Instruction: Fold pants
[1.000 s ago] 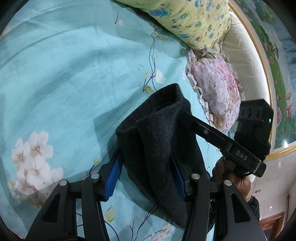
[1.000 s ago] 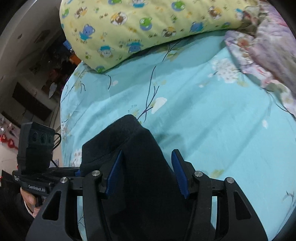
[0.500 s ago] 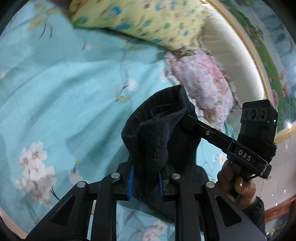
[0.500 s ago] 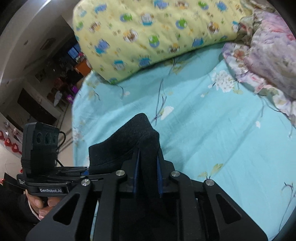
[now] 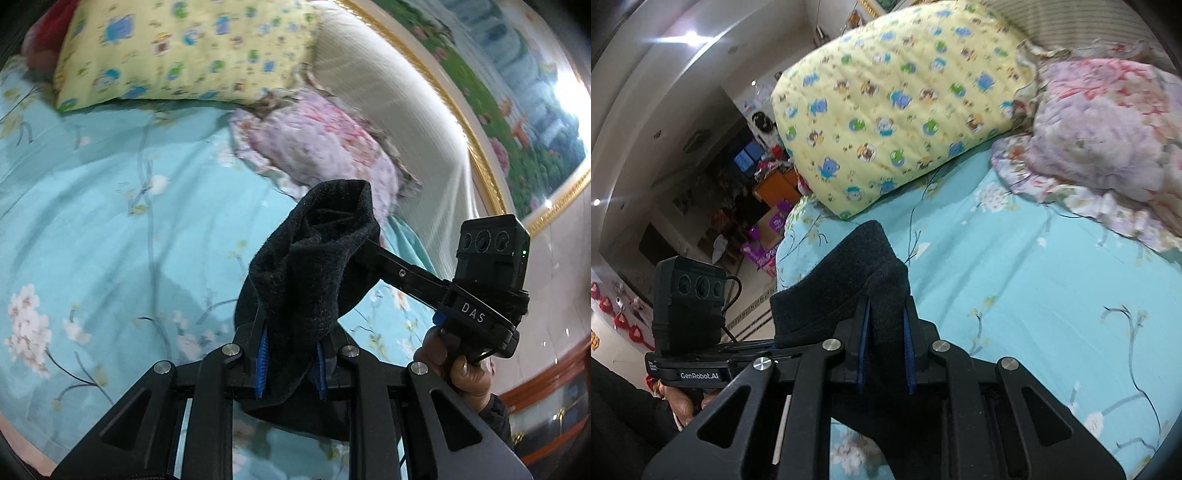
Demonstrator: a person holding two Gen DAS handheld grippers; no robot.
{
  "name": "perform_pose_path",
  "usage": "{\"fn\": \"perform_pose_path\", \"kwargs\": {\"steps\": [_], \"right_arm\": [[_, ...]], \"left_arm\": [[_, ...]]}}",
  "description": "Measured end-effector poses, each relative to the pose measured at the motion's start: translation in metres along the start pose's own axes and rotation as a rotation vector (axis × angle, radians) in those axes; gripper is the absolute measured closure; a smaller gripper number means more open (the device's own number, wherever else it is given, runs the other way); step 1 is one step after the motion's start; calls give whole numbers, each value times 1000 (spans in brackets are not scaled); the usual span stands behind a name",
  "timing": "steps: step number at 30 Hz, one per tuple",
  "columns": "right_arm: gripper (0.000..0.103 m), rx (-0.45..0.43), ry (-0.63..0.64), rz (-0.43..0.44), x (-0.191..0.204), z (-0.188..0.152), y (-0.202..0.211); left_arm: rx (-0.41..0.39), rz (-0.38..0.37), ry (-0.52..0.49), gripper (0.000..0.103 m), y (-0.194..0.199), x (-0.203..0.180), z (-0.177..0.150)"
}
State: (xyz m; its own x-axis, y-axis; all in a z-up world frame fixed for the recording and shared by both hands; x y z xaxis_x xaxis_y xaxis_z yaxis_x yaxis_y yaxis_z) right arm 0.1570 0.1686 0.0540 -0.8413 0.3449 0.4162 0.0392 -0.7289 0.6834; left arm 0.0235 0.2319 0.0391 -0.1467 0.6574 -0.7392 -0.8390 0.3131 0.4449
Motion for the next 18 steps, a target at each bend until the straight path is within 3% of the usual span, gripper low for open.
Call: {"fn": "perform_pose_path", "kwargs": {"steps": [18], "right_arm": [[86,-164,-163,-53,-54,-53,105]], "left_arm": [[139,-81,-182,84,-44,-104,-53]]}}
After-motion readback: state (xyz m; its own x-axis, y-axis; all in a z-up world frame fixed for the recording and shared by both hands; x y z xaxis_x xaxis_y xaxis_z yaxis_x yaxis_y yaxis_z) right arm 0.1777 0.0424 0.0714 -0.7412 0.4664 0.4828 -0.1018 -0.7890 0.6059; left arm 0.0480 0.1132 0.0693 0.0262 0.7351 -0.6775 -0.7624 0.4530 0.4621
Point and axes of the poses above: each gripper's, at about its wrist camera, not at the fingertips, and y roughly against the way its jaws point, x to its left, z to its top, the point moved 7 cm from there along -y, roughly the way its jaws point, and after that the axes turned 11 degrees about -z, right-handed, at the moved point
